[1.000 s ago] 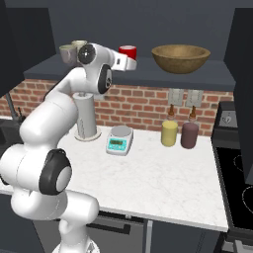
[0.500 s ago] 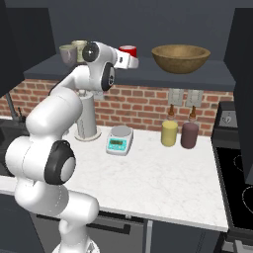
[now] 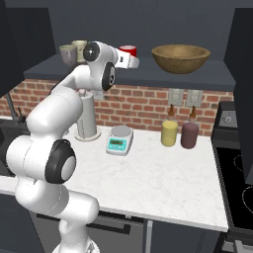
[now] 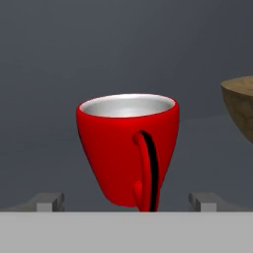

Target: Gather all objects into one cabinet and sort the glasses and bowls to opposite sides.

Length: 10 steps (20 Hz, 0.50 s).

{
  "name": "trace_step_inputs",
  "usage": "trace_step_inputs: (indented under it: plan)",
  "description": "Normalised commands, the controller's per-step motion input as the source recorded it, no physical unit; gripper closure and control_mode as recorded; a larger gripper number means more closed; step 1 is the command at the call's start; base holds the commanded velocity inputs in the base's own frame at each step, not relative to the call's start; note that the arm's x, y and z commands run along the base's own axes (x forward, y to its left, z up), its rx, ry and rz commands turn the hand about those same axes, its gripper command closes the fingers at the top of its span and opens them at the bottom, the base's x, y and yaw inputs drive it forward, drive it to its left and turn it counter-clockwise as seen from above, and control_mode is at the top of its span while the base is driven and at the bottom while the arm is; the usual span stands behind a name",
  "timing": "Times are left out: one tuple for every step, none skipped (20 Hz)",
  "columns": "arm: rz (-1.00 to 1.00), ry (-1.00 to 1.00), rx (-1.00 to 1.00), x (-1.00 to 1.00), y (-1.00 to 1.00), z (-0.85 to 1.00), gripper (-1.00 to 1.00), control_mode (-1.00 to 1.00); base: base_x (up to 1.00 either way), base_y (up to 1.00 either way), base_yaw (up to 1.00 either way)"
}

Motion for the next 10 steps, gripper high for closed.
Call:
trace_step_inputs:
  plan:
    - [0.0,0.0,0.0,0.0,-0.03,0.0,-1.0,-1.0,0.0,0.0,0.0]
    - [0.0,0.0,0.0,0.0,-0.06,0.0,-1.0,-1.0,0.0,0.0,0.0]
    - [0.0,0.0,0.0,0.0,-0.08,0.0,-1.0,-1.0,0.0,0.0,0.0]
    - [0.0,0.0,0.0,0.04,-0.09,0.0,-1.0,-1.0,0.0,0.0,0.0]
    - [0.0,0.0,0.0,0.09,-0.1,0.0,-1.0,-1.0,0.0,0.0,0.0]
    - [0.0,0.0,0.0,0.14,-0.12,0.0,-1.0,-1.0,0.0,0.0,0.0]
    - [0.0,0.0,0.0,0.14,-0.13,0.0,-1.0,-1.0,0.0,0.0,0.0]
    - [0.0,0.0,0.0,0.14,-0.13,0.0,-1.0,-1.0,0.0,0.0,0.0]
    - [0.0,0.0,0.0,0.13,-0.13,0.0,-1.0,-1.0,0.0,0.0,0.0]
    - [0.0,0.0,0.0,0.12,-0.14,0.0,-1.0,-1.0,0.0,0.0,0.0]
